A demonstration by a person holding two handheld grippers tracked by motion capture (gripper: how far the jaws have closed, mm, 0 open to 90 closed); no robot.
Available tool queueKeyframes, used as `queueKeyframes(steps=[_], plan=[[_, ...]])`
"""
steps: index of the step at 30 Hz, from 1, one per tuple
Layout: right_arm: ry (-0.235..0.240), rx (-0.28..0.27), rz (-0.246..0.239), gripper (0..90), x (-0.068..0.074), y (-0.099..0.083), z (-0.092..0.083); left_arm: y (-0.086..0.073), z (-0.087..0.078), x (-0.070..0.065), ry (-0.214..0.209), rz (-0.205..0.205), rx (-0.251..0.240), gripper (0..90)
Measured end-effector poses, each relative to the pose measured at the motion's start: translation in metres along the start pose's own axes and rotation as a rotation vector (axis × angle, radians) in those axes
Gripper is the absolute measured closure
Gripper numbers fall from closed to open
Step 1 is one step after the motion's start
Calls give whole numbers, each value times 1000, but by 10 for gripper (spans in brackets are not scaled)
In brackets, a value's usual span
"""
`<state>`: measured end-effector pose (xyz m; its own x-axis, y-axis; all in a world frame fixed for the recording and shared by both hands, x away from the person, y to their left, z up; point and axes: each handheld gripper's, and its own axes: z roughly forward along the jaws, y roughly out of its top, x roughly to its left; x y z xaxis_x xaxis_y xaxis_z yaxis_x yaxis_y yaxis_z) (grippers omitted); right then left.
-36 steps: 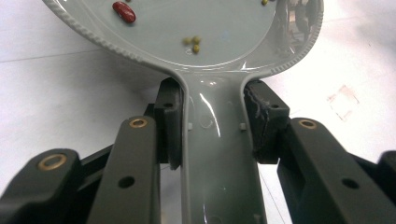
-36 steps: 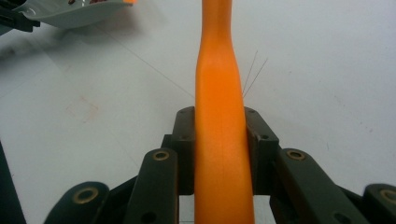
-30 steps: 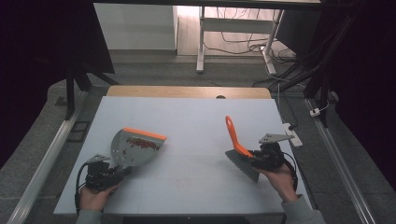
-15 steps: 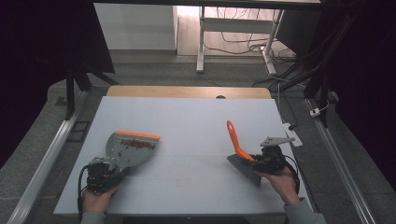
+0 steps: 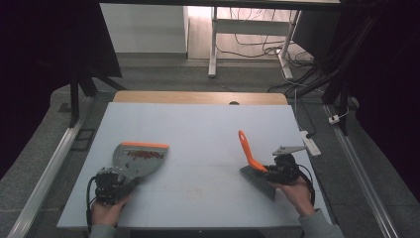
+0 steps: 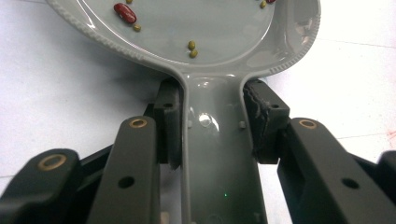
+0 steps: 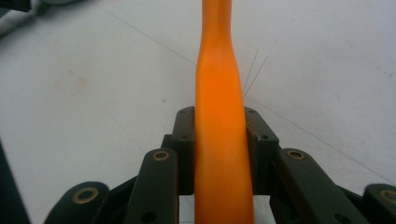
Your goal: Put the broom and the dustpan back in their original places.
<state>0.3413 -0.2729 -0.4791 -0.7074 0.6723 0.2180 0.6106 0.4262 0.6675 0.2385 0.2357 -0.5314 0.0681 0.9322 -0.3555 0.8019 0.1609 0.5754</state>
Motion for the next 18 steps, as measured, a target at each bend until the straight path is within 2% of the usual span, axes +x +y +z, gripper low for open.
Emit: queueKeyframes(steps=[1, 4, 7, 10, 12, 14, 18], plan=[[-13, 1, 1, 704, -2, 0, 1, 0, 1, 0, 1, 0, 0, 607], [-13, 3, 9, 701, -7, 1, 2, -1, 2, -2, 11, 3, 5, 607], [-42, 14, 6, 683, -14, 2, 3, -1, 4, -3, 15, 2, 6, 606], [-80, 38, -5, 622, -21, 0, 6, -1, 5, -4, 15, 6, 11, 603], [-86, 55, 0, 590, -26, -1, 8, -1, 4, -4, 11, 7, 11, 599], [-91, 67, -1, 561, -29, -1, 10, -1, 4, -4, 6, 12, 12, 572], [-100, 88, -6, 503, -34, -1, 14, -2, 4, -5, 11, 26, 12, 456]])
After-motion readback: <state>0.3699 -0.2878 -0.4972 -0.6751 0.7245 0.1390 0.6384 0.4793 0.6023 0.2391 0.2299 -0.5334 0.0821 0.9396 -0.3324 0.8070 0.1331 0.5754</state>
